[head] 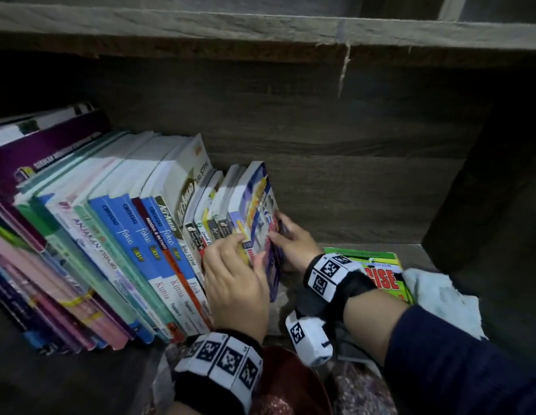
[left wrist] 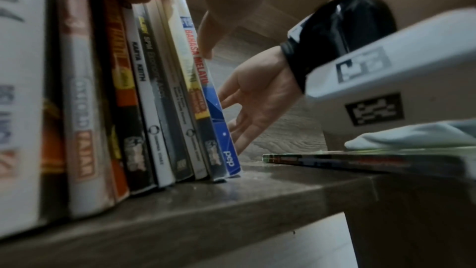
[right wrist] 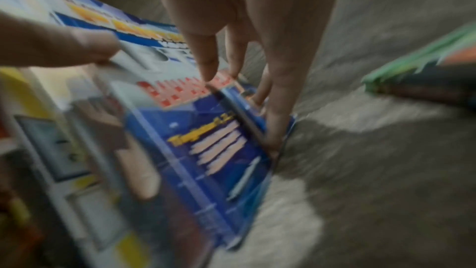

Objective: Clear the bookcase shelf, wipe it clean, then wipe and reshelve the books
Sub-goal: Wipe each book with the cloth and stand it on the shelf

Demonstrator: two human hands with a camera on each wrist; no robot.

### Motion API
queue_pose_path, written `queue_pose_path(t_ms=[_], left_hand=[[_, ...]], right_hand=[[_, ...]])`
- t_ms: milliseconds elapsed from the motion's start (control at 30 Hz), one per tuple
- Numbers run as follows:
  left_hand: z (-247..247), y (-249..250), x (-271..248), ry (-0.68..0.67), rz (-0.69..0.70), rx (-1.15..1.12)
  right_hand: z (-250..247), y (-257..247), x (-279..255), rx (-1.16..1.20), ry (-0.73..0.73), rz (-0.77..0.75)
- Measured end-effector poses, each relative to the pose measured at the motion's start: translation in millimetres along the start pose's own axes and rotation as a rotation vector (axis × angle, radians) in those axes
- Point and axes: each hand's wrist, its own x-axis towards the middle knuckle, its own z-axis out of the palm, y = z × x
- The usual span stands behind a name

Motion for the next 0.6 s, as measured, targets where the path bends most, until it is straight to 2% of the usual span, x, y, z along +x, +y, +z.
queue_pose_path(t_ms=[100, 200, 300, 367, 467, 533, 600], left_hand=[[0.2, -3.7, -4.4, 0.007, 0.044, 0.025], [-4.5, -0.9, -6.6, -0.004, 0.082, 0.044], [-7.0, 9.1, -15.2, -0.075, 0.112, -0.001], [-4.6, 16.9, -27.0, -0.243, 0.127, -0.072], [7.2, 27.6, -44.6, -0.586, 0.071, -0.186], [21.3, 33.1, -53.0, -0.803, -0.036, -0.222], [36.0, 38.4, -58.3, -0.963, -0.059, -0.136]], right_hand=[[-11.4, -4.9, -8.9, 0.089, -0.054, 0.073], [-37.9, -5.8, -17.7, 0.115, 0.073, 0.13], [-82.6, 1.0, -35.7, -0.08, 0.223, 0.074], [-117.6, 8.2, -56.9, -0.293, 0.32, 0.079], [-161.2, 32.7, -87.5, -0.627, 0.465, 0.21], [-174.6, 53.4, -102.5, -0.792, 0.487, 0.368], [-177.1, 70.1, -113.1, -0.872, 0.44, 0.473]])
